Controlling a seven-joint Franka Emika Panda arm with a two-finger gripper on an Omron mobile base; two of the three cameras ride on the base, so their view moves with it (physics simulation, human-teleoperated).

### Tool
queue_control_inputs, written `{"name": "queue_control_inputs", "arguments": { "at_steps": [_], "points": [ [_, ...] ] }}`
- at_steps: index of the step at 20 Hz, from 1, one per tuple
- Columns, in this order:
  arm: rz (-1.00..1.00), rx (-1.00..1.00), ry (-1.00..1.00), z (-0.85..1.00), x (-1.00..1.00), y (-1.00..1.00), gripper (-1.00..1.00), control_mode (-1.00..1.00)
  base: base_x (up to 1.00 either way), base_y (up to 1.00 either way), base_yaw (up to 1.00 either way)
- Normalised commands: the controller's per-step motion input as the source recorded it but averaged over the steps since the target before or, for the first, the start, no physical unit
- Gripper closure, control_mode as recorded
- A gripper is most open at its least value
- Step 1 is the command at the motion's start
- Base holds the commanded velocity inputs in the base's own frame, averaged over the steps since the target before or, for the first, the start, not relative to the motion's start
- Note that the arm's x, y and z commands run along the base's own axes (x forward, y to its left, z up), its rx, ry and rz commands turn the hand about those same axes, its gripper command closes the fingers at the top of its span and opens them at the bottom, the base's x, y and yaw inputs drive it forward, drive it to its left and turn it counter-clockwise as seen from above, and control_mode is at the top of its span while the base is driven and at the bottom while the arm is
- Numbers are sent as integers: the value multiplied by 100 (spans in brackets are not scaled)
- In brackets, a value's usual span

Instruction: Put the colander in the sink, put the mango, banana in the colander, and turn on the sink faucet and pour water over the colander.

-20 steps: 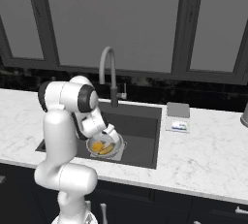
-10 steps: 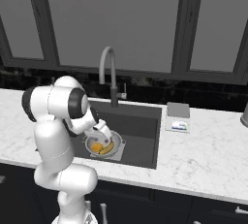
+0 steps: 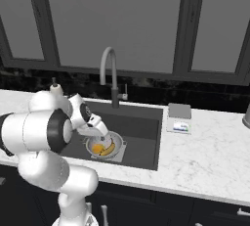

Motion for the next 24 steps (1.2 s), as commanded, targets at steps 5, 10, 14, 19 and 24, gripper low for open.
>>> {"name": "queue_control_inputs", "arguments": {
  "at_steps": [5,10,14,19,24],
  "points": [
    [9,2,0,65,-63,-2,-100,-100,0,0,0],
    [13,4,0,60,-61,-23,-100,-100,0,0,0],
    [12,3,0,59,-29,-47,-100,-100,0,0,0],
    [22,3,0,57,-8,-58,-100,-100,0,0,0],
    [27,2,-2,34,1,-60,-100,-100,0,0,0]
  ]
}}
